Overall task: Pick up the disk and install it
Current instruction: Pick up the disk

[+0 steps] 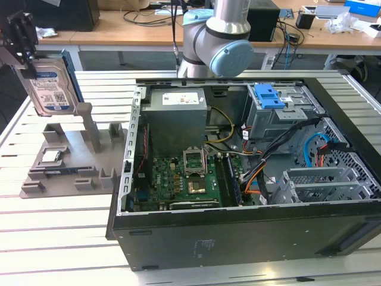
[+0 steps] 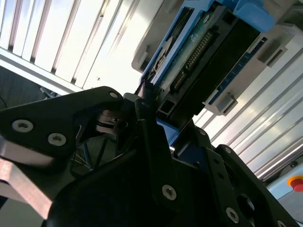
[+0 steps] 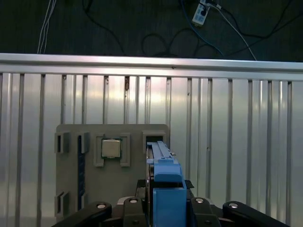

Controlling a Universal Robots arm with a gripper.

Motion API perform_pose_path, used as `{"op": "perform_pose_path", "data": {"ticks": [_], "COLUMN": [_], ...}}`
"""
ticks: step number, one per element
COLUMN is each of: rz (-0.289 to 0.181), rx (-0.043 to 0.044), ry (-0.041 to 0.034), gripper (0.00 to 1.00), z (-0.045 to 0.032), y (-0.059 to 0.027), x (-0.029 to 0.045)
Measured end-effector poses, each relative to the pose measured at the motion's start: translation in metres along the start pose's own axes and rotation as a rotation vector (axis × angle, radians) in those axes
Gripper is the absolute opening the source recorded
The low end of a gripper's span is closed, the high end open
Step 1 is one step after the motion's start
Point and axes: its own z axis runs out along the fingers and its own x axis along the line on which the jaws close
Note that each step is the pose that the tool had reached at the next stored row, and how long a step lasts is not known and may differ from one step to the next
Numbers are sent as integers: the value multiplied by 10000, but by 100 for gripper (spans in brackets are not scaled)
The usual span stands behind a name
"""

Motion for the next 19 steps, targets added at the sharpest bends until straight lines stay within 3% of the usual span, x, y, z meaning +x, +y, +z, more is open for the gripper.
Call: {"op": "perform_pose_path", "data": {"ticks": [3,14,19], "rz": [2,2,1], "rx": [-1,-1,0], "ry": [0,0,0], "gripper": [36,36,36], "z": [-78,-250,-372], "y": [3,9,13], "x": [-3,-7,-11]}}
